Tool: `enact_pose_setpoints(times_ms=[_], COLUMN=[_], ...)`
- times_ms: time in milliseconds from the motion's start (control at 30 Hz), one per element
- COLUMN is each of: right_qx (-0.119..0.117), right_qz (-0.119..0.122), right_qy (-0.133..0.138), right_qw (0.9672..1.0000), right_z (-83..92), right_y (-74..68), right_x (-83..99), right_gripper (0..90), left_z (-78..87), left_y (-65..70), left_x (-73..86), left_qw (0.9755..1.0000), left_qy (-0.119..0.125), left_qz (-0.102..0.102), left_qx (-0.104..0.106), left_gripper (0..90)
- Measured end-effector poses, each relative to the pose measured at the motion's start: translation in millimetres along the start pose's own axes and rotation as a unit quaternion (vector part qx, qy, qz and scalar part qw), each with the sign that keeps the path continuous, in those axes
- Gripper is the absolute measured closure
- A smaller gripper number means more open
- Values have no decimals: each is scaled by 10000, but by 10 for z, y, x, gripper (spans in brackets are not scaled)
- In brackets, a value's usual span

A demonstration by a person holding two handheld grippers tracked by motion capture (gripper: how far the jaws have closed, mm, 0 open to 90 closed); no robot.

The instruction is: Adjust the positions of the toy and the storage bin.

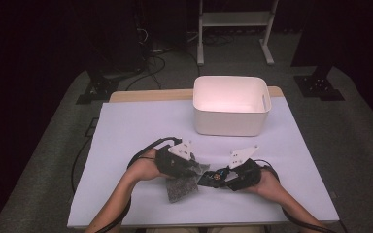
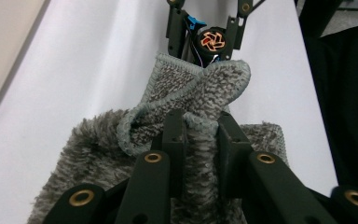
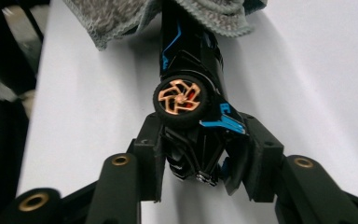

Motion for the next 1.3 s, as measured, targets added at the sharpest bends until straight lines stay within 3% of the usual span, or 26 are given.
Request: enact_pose_setpoints(times_ms=[100, 367, 567, 600, 700, 1000, 1300], right_qx=[66, 60, 79, 72, 31, 108, 77], right_qz=[112, 7, -18, -21, -88, 41, 63], right_qy=[3, 113, 159, 165, 175, 126, 125], right_qw=[9999, 9999, 9998, 9998, 9998, 9999, 9999], right_z=[-10, -31, -39, -39, -40, -41, -44], right_y=[0, -4, -13, -14, -3, -16, -11], right_x=[-5, -15, -15, -13, -9, -13, -12], right_gripper=[565, 567, 567, 567, 567, 569, 570], left_z=[-44, -285, -441, -459, -467, -383, -139], left_y=[24, 79, 29, 13, 10, 20, -23], left_x=[-77, -384, -553, -566, -561, -455, -140], left_qw=[9999, 9980, 9972, 9970, 9974, 9983, 9998], left_qy=[-34, -227, -291, -293, -251, -103, -18], left_qz=[-122, -458, -576, -670, -639, -526, -147], left_qx=[87, 372, 380, 271, 225, 247, 120], left_gripper=[784, 795, 793, 793, 793, 784, 776])
Point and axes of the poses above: each handheld gripper's, and its own axes: z roughly backward along the jaws, x roughly out of its underside, y roughly to its right, the point moved 8 cm from there along -z, roughly forward along the jaws, and after that the axes turned 7 degrees about x, right-handed, at the moved point
